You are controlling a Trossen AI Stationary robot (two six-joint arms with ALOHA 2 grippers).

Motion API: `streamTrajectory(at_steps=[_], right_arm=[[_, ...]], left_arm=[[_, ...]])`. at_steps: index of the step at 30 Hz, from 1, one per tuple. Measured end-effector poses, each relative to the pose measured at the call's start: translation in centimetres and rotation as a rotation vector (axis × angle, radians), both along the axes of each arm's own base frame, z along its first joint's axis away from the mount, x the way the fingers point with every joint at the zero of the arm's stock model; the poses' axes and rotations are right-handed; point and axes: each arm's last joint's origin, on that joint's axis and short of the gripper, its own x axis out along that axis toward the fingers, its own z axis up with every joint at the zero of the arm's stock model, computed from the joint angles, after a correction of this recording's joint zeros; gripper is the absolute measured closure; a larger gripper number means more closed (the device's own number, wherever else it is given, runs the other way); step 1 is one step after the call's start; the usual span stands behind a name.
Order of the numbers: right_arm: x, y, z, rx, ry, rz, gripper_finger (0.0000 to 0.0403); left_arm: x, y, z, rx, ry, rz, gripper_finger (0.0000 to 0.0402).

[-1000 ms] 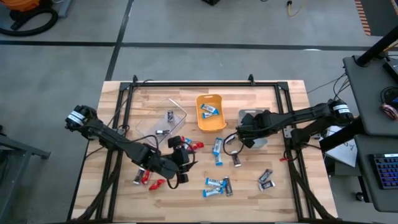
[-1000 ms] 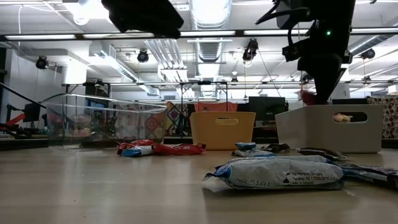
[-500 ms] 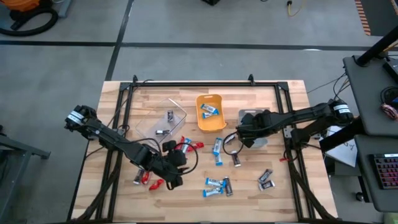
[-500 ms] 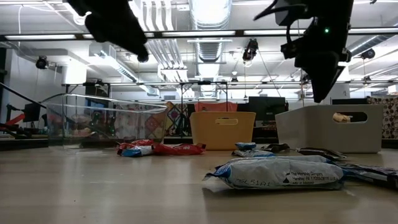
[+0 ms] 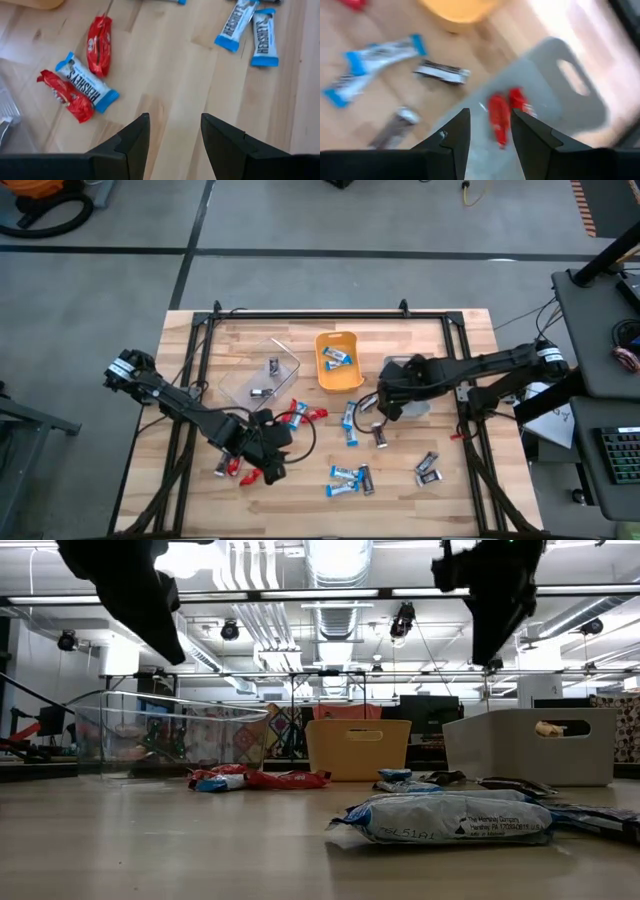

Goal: Organize candy in baskets
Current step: Put the white chocolate into the yellow bin

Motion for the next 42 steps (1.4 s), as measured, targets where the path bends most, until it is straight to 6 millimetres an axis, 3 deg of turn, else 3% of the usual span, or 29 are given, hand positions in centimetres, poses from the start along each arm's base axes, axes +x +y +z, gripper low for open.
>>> streamTrajectory(at_steps=[11, 17, 26, 32, 42], right_arm=[[3.3, 2.8, 0.6, 0.133, -0.322, 0.029, 0.0226], [4.9, 3.4, -1.0, 0.168, -0.276, 0.014, 0.0223], [8.4, 4.3, -4.4, 0.183, -0.177, 0.003, 0.0223], [10.7, 4.5, -6.1, 0.165, -0.14, -0.085, 0.0223], [11.3, 3.4, -8.6, 0.124, -0.081, -0.349, 0.0223]], left_arm=[[-0.7, 0.4, 0.2, 0.04, 0.045, -0.018, 0.0241], [-2.0, 1.2, 2.3, 0.146, 0.119, -0.01, 0.0242], [-1.8, 1.5, 4.5, 0.414, 0.016, -0.006, 0.0242], [-2.0, 1.9, 4.0, 0.511, -0.003, 0.026, 0.0242], [-2.5, 2.0, 2.6, 0.535, 0.037, 0.014, 0.0242]])
